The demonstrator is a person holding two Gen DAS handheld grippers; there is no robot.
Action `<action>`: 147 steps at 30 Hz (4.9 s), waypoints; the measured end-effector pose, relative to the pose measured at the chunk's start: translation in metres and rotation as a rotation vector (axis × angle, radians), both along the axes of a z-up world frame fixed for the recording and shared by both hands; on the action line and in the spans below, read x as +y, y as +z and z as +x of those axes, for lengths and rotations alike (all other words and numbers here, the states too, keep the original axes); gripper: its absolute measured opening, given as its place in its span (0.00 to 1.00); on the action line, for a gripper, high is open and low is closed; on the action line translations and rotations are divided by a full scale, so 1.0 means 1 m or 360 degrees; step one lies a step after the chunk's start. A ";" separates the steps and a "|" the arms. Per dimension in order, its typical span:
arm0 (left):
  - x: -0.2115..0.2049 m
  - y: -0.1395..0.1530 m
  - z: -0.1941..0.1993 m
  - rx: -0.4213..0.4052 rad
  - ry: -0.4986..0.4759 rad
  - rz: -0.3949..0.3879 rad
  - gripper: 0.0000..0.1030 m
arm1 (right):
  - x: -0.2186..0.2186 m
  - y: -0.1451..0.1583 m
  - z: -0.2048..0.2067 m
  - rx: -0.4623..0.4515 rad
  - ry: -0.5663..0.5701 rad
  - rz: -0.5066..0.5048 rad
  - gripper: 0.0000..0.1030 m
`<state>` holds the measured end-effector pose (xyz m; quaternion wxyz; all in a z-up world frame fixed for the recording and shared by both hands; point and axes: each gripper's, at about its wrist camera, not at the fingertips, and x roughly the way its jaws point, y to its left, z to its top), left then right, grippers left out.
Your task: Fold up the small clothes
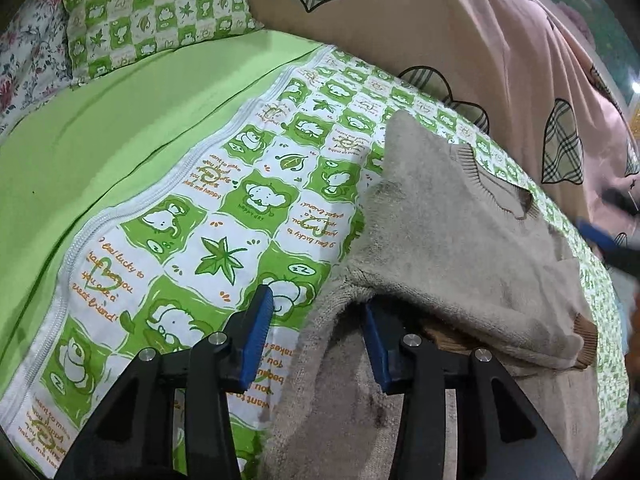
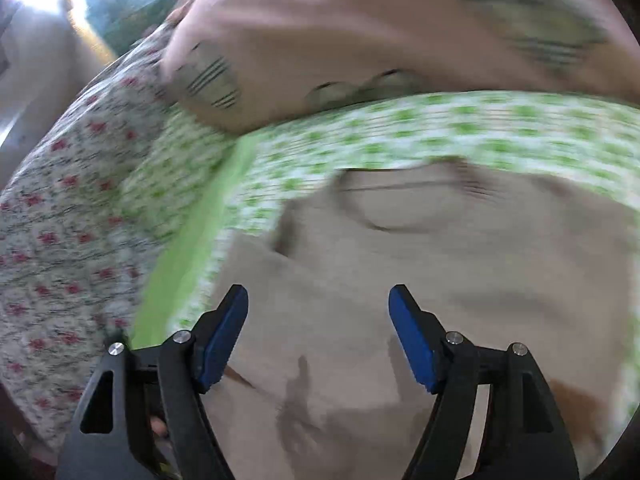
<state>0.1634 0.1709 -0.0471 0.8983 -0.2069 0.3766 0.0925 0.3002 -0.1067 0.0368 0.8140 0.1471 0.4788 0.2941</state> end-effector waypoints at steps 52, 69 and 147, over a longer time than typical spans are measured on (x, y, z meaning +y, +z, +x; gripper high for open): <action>-0.002 0.009 0.063 0.0156 -0.0077 0.0227 0.50 | -0.146 -0.041 -0.078 -0.0021 -0.0465 -0.0478 0.05; -0.013 0.031 -0.043 0.0104 -0.0171 0.0135 0.54 | -0.169 -0.013 -0.156 -0.0046 -0.0584 -0.0370 0.33; -0.059 0.030 -0.259 -0.0161 -0.0883 -0.0334 0.05 | -0.230 -0.016 -0.397 -0.0031 -0.0273 0.0514 0.08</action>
